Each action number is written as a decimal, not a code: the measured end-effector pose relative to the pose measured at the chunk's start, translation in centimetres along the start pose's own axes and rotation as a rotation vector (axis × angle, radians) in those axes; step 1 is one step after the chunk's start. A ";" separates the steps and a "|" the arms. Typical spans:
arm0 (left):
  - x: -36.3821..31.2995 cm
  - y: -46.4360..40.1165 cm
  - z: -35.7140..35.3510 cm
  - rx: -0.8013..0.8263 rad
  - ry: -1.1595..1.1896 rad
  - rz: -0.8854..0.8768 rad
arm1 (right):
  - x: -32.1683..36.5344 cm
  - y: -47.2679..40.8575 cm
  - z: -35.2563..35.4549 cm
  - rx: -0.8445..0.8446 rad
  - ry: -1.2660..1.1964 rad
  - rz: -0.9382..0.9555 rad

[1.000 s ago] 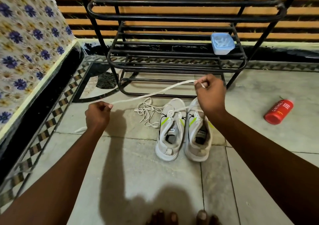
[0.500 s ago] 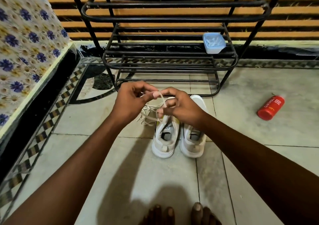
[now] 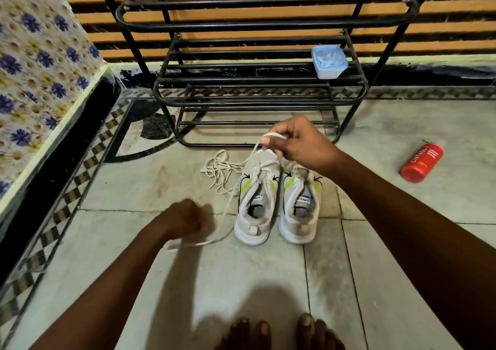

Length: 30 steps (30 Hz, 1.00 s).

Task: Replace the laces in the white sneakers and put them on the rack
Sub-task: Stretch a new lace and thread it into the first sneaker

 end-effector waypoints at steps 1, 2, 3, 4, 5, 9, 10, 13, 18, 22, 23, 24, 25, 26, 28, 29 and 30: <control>-1.5 0.4 0.7 -0.066 0.262 -0.113 | 0.4 -0.2 -0.7 0.058 0.039 0.010; -3.5 1.0 1.5 -0.058 0.553 -0.227 | 0.8 -0.3 -1.2 0.105 0.059 0.015; -5.4 1.6 2.5 0.019 0.798 -0.348 | 1.1 -0.5 -1.7 0.140 0.053 0.018; -7.1 2.1 3.3 0.100 0.916 -0.433 | 1.4 -0.6 -2.1 0.161 0.028 0.020; -8.5 2.6 3.6 0.167 0.979 -0.486 | 1.6 -0.8 -2.3 0.168 0.000 0.028; -8.3 2.8 1.8 0.199 1.107 -0.408 | 2.5 -1.1 -1.1 0.054 -0.089 0.047; -6.0 2.2 0.9 0.174 0.983 -0.291 | 2.4 -1.2 -0.4 -0.004 -0.117 0.048; 1.6 0.8 0.1 0.145 0.022 0.121 | 1.9 -1.4 1.2 -0.120 -0.133 0.064; 2.9 2.7 2.8 -0.179 -0.335 0.389 | 1.7 -1.1 -0.5 -0.028 -0.059 0.073; -4.4 2.5 4.6 -0.202 0.348 -0.112 | 2.3 -1.1 -2.6 0.132 -0.092 0.093; -6.3 2.4 4.3 -0.093 0.620 -0.261 | 2.5 -1.1 -3.0 0.152 -0.095 0.104; -7.9 2.4 4.0 -0.026 0.808 -0.380 | 2.8 -1.1 -3.2 0.162 -0.089 0.117; -9.1 2.5 3.8 -0.001 0.921 -0.443 | 2.9 -1.1 -3.3 0.160 -0.081 0.123; -9.8 2.6 3.6 0.003 0.988 -0.482 | 3.0 -1.1 -3.1 0.149 -0.075 0.121; -8.9 2.6 3.0 -0.002 1.067 -0.441 | 2.7 -1.1 -2.3 0.110 -0.089 0.095; -7.4 2.3 2.7 -0.013 1.019 -0.371 | 2.3 -1.2 -1.7 0.083 -0.088 0.086; -5.6 2.0 2.4 -0.029 0.891 -0.300 | 1.8 -1.3 -1.1 0.058 -0.071 0.080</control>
Point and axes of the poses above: each hand's wrist, its own y-axis away from the middle knuckle, its own z-axis out of the back of the hand, x = y × z, the point moved 1 cm from there along -y, towards the middle knuckle, and after that the axes turned 3 degrees about z, right-handed, at the moved point
